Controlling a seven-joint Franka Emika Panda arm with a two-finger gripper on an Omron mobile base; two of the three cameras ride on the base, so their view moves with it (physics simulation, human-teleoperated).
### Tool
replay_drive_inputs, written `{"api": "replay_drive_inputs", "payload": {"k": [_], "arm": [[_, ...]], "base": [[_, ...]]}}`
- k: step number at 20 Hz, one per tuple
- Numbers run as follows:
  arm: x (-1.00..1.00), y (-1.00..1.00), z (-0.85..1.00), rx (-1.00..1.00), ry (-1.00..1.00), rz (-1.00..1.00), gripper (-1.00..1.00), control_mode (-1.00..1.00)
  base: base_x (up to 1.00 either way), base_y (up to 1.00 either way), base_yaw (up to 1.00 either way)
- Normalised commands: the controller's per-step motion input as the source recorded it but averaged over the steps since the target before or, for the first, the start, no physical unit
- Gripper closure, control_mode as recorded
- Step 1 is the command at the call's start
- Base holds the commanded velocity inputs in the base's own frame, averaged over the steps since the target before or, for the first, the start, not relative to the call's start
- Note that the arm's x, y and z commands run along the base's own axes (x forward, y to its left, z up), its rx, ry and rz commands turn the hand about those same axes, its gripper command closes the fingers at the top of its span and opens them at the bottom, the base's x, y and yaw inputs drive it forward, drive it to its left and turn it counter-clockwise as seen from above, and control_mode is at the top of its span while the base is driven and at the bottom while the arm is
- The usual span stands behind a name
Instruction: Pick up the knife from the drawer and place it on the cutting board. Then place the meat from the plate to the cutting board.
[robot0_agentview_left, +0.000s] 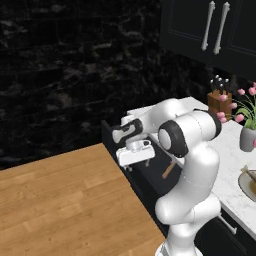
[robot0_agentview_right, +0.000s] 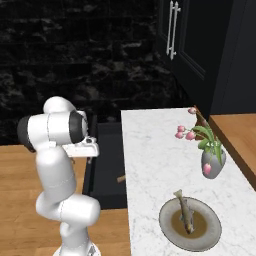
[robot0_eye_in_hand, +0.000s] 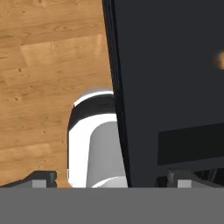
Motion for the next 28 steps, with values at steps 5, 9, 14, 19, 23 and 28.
{"api": "replay_drive_inputs", "payload": {"k": [5, 9, 14, 19, 23, 28], "arm": [[0.08, -0.14, -0.39, 0.0, -0.06, 0.01, -1.0, -1.0], [0.18, -0.2, -0.32, 0.0, -0.14, 0.0, -1.0, -1.0], [0.22, -0.15, -0.4, 0.0, -0.13, 0.0, -1.0, -1.0], [0.34, 0.0, -0.38, 0.02, -0.04, 0.0, -1.0, -1.0], [0.0, 0.56, -0.35, 0.0, 0.0, 0.0, -1.0, -1.0], [-0.26, 1.0, -0.3, 0.0, 0.0, 0.02, -1.0, -1.0]], "base": [[0.0, 0.0, 0.0], [0.0, 0.0, 0.0], [0.0, 0.0, 0.0], [0.0, 0.0, 0.0], [0.0, 0.0, 0.0], [0.0, 0.0, 0.0]]}}
